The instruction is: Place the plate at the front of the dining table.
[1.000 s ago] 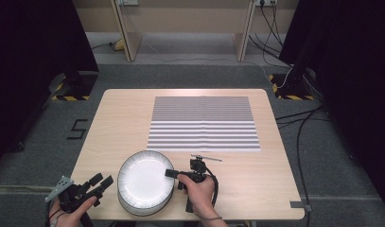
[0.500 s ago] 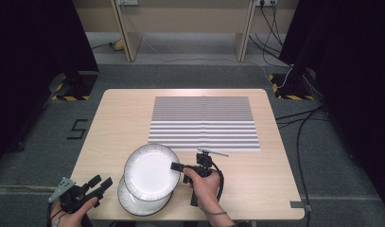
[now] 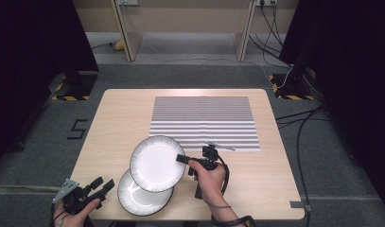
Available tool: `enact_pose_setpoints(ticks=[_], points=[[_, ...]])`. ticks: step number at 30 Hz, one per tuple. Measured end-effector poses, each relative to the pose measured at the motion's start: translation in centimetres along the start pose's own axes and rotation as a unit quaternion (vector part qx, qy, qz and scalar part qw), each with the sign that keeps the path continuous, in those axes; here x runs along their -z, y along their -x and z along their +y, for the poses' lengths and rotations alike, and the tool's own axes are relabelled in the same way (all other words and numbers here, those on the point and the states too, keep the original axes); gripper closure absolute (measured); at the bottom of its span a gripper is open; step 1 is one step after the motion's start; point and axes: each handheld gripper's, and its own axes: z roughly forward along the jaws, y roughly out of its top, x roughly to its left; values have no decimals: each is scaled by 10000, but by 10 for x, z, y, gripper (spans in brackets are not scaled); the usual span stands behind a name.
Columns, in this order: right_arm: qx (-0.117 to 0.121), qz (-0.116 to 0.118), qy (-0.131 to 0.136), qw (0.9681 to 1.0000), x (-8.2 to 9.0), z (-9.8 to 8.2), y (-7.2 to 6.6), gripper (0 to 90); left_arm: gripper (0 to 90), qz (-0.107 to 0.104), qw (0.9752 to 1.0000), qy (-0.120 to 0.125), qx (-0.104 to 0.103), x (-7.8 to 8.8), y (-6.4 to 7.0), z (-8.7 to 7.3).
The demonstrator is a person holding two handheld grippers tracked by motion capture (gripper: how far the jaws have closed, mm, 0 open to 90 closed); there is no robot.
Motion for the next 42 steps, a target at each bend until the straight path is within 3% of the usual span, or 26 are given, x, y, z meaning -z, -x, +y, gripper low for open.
enact_pose_setpoints(ticks=[42], points=[[-233, -161, 442, 9986, 14, 40, 10, 791, 405, -32, 9999, -115, -21, -3, 1, -3]])
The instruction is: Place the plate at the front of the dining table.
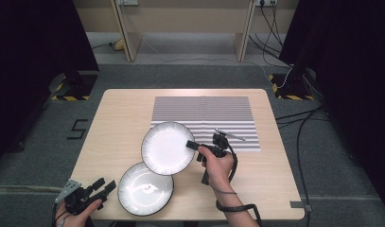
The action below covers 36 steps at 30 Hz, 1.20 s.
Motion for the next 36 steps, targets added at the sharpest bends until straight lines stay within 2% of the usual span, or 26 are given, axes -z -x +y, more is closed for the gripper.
enact_pose_setpoints(ticks=[36], points=[[-141, -225, 310, 9992, 6, 34, 11, 783, 405, -23, 9999, -29, 112, -2, -2, -2]])
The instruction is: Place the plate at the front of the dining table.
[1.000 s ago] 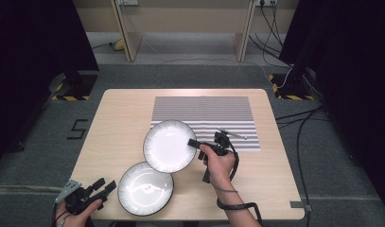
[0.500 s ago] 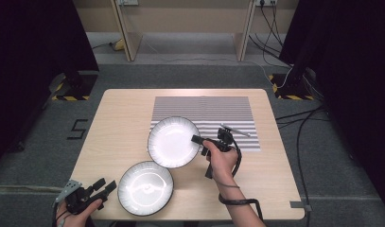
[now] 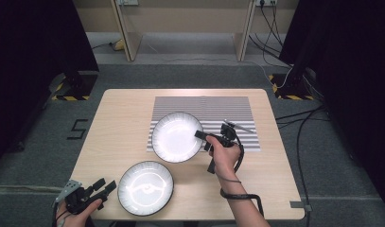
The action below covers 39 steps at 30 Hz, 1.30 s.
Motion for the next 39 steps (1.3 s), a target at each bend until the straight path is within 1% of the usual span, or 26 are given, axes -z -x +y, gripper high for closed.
enact_pose_setpoints(ticks=[6, 19, 33, 35, 39], points=[[-8, -61, 52, 10000, 0, 5, 3, 781, 405, -5, 10000, -2, 5, 0, 0, 0], [-133, -171, 168, 9996, 0, 15, 10, 780, 405, -6, 10000, -14, 16, 0, -1, 0], [-247, -266, 221, 9991, -2, 24, 17, 779, 405, -25, 10000, -15, 43, 0, -1, 0], [-297, -278, 236, 9989, -2, 26, 19, 779, 405, -26, 10000, -18, 42, -1, -1, 0], [-298, -313, 254, 9987, -2, 29, 21, 778, 405, -23, 10000, -19, 42, 0, -1, 0]])
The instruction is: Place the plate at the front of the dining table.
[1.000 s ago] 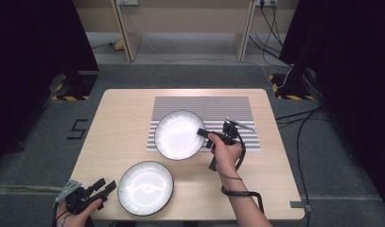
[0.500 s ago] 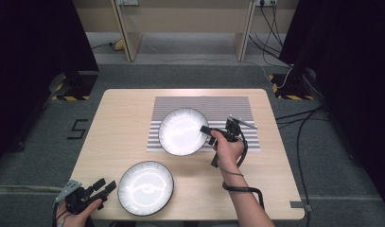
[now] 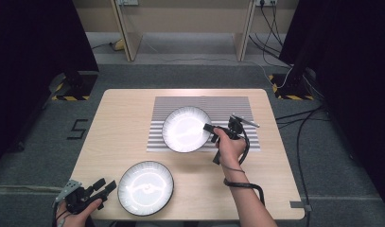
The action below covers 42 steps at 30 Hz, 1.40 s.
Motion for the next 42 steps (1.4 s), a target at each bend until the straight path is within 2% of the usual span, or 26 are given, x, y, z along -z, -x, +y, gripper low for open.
enact_pose_setpoints(ticks=[14, 29, 42], points=[[-131, -94, 131, 9998, 0, 12, 6, 778, 405, 3, 10000, -3, 2, 0, 0, 0], [-115, -235, 235, 9994, -2, 24, 11, 777, 405, 1, 10000, -23, 10, -1, 0, -1], [-204, -280, 293, 9990, -3, 32, 15, 776, 405, -15, 10000, -31, 0, -2, 1, -1]])
